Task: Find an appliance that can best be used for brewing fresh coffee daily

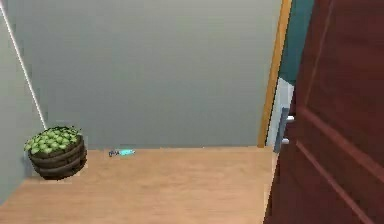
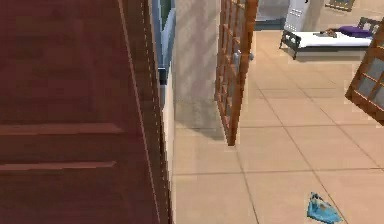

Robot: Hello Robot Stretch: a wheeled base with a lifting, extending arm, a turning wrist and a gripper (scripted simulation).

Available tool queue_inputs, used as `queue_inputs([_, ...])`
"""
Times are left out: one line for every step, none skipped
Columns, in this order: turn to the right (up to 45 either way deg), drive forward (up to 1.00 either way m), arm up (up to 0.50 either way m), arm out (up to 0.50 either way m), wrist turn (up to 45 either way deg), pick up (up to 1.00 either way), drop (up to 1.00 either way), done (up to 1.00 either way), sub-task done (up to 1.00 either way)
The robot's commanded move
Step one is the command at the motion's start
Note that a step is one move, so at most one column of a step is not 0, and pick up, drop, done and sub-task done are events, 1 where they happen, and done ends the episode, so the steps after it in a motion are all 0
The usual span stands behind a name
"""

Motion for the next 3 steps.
queue_inputs([0.0,1.0,0.0,0.0,0.0,0.0,0.0,0.0,0.0])
queue_inputs([6.0,0.0,0.0,0.0,0.0,0.0,0.0,0.0,0.0])
queue_inputs([3.0,0.0,0.0,0.0,0.0,0.0,0.0,0.0,0.0])
